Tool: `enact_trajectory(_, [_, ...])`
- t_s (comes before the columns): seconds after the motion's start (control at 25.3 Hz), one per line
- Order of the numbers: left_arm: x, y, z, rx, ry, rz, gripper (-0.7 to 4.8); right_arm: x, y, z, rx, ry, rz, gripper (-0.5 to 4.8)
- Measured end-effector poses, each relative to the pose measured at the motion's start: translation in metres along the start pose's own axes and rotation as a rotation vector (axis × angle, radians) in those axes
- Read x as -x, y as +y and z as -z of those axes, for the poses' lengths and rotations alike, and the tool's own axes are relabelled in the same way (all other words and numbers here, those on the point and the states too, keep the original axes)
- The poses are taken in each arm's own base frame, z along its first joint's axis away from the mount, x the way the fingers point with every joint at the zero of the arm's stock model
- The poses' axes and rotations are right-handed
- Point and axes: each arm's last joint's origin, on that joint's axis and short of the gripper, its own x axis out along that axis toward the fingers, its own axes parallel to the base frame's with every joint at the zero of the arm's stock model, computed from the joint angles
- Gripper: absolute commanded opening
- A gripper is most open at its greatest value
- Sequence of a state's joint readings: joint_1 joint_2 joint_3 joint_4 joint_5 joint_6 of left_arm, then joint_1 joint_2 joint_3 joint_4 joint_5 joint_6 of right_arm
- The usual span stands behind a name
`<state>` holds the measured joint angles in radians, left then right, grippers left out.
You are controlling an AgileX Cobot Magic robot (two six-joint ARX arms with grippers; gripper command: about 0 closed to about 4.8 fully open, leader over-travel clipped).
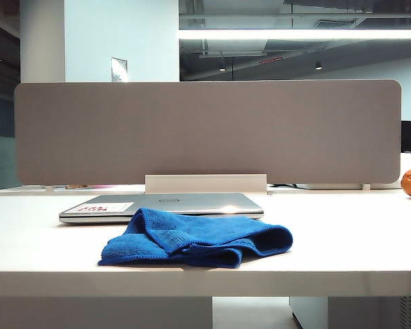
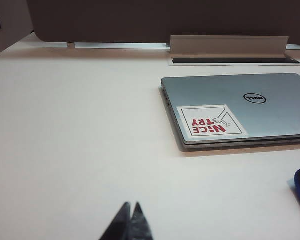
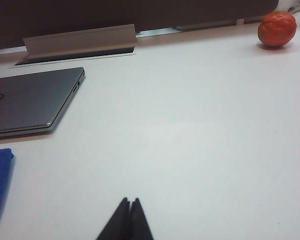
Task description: Pick up the blue rag and put it over the laptop.
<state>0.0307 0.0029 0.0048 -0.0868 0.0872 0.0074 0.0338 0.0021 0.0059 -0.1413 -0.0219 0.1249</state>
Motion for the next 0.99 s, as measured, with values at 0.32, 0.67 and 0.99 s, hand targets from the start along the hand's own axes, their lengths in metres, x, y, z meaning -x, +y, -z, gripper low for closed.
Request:
enact_trajectory(0.32, [0.0000, 0.0000, 0.0000, 0.000, 0.000, 0.000, -0.05, 0.0000, 0.0000, 0.0000, 0.000, 0.000, 0.000, -0.01])
enact_trajectory(0.67, [0.0000, 0.0000, -0.0001, 0.000, -0.001, 0.000, -0.06, 0.0000, 0.0000, 0.0000, 0.000, 0.000, 0.000, 0.00])
enact_trajectory(0.99, [0.0000, 0.0000, -0.0001, 0.000, -0.001, 0.000, -0.06, 0.0005, 0.0056, 0.0007, -0.012, 0.025, -0.190, -0.01])
